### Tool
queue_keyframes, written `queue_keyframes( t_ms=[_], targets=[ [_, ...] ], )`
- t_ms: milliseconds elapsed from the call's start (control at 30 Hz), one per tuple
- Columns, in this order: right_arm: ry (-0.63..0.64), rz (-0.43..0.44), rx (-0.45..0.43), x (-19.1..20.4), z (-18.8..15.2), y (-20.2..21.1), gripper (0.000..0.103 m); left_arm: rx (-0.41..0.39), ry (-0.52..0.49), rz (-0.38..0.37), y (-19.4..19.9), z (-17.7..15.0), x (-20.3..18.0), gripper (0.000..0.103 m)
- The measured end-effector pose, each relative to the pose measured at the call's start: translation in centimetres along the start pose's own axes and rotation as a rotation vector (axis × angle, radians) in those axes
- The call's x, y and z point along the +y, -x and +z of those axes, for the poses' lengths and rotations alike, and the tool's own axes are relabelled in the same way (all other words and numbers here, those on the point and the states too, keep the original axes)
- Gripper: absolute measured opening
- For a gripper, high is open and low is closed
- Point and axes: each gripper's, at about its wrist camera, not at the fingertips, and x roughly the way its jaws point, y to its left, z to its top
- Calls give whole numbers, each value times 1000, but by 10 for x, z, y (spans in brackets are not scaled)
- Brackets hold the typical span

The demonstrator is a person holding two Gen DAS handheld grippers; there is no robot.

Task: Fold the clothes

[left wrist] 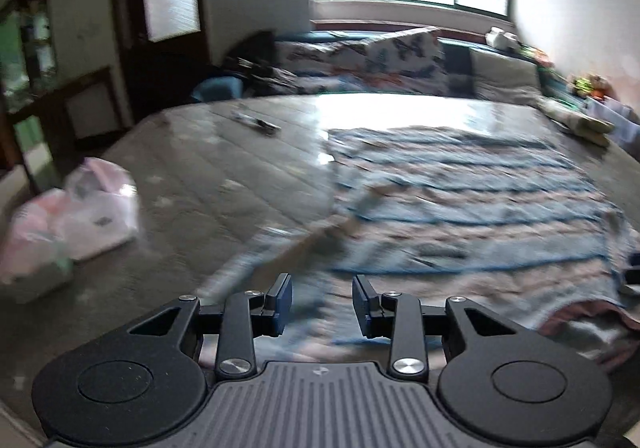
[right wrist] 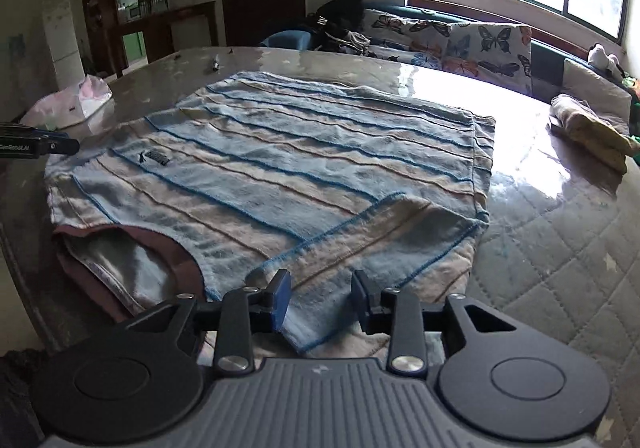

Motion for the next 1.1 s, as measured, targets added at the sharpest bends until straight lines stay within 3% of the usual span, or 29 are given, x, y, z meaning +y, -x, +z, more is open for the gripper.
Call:
queue_keyframes(
  t_ms=[200,433,533,867,900,933,967,1033,1100],
  targets=[
    [3,-12,-10,0,4,2,33,26,37,119,-15,4,36,36],
    [6,-18,-17,0,10,1,33,102,276,199,-13,-17,77,36],
    [17,-11,-20,2,14,-2,33,121,342,182,-13,-22,85,35],
    [34,4,-46,7,19,0,33,142,400,151,-12,-26,85,34],
    [34,4,-48,7,20,0,33,136,401,143,-13,-26,85,32],
    [34,5,-50,7,20,0,33,130,403,136,-13,-26,85,19],
    [34,5,-52,7,20,0,33,122,409,128,-13,-26,85,13],
    [35,9,-58,8,20,2,33,80,397,94,-6,-21,82,6],
    [35,7,-63,8,20,3,33,21,371,47,4,-15,74,5]
  ],
)
